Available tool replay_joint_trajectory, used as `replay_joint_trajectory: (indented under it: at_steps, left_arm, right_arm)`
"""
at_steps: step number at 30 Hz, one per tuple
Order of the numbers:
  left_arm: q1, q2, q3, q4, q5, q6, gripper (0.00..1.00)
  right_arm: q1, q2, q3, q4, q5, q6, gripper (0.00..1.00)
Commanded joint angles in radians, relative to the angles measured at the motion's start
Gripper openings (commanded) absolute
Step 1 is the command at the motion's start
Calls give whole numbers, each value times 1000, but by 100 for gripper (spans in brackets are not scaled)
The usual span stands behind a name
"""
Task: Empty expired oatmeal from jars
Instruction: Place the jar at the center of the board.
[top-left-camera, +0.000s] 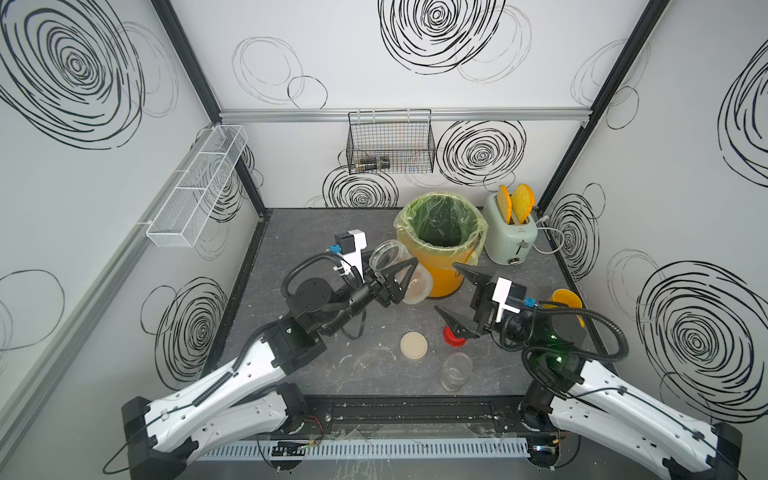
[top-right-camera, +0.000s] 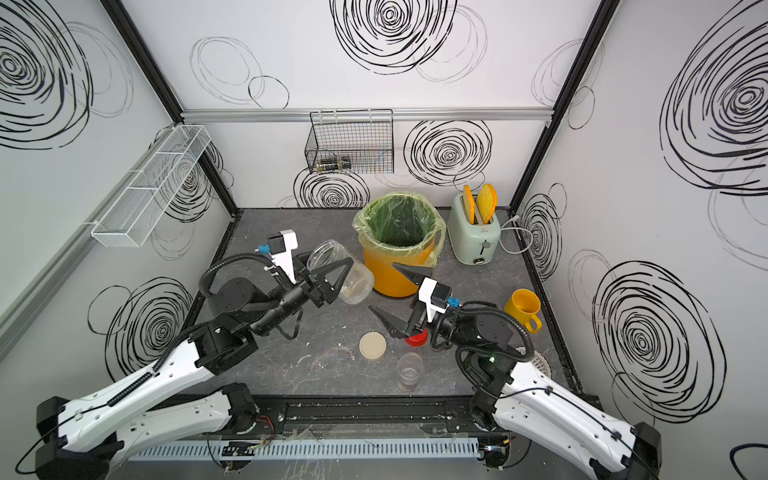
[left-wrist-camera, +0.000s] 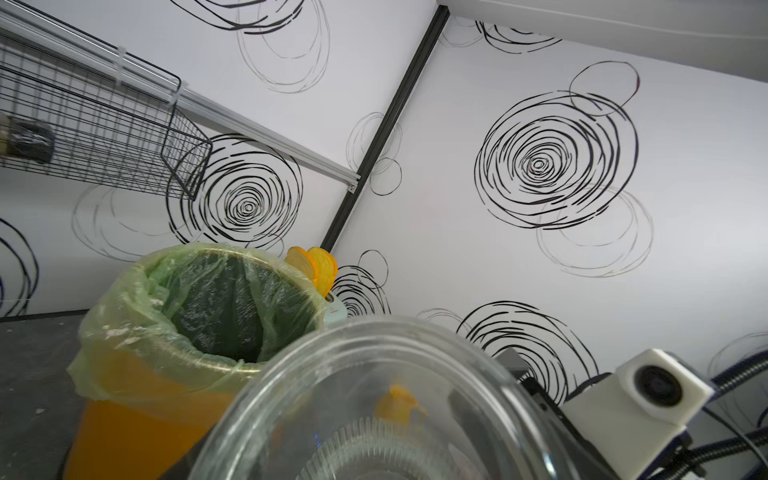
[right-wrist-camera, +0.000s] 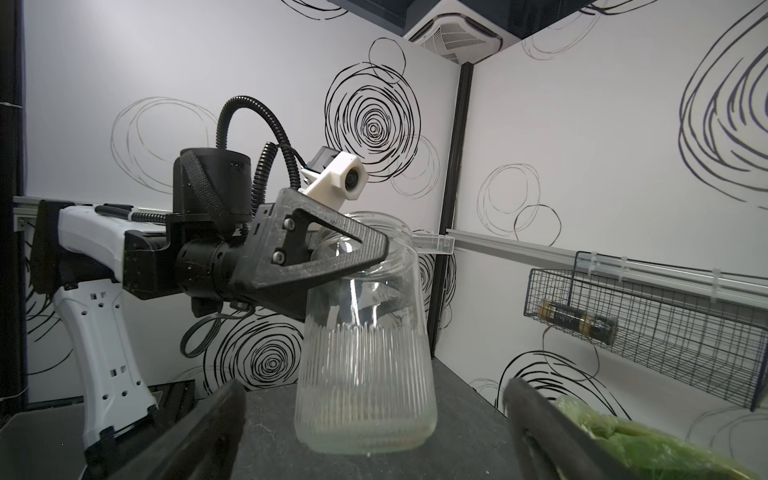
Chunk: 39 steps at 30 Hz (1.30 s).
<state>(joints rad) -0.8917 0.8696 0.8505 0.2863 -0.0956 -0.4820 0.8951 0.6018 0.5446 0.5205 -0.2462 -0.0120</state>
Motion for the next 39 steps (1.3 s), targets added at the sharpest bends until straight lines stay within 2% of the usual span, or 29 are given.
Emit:
replay_joint_trajectory:
  at_steps: [1, 8, 11, 14, 19, 27, 39]
  left_arm:
    - [-3, -46, -47, 44, -121, 142, 0]
    - [-92, -105, -277, 77, -399, 311, 0]
    - [-156, -81, -375, 137, -536, 347, 0]
    - [-187, -54, -469, 223, -602, 347, 0]
    - [-190, 6, -579, 376, -623, 345, 0]
    - [-207, 133, -644, 521, -602, 334, 0]
    - [-205, 310, -678, 643, -572, 274, 0]
  right_arm:
    - [8, -131, -64, -213, 29, 11, 98]
    - [7, -344, -154, -236, 198, 12, 98]
    - [6, -366, -169, -215, 254, -9, 98]
    - [4, -351, -159, -216, 262, -24, 98]
    - [0, -291, -116, -276, 323, -21, 98]
    - [-45, -288, -129, -272, 367, -21, 98]
    - [-226, -297, -135, -301, 301, 47, 98]
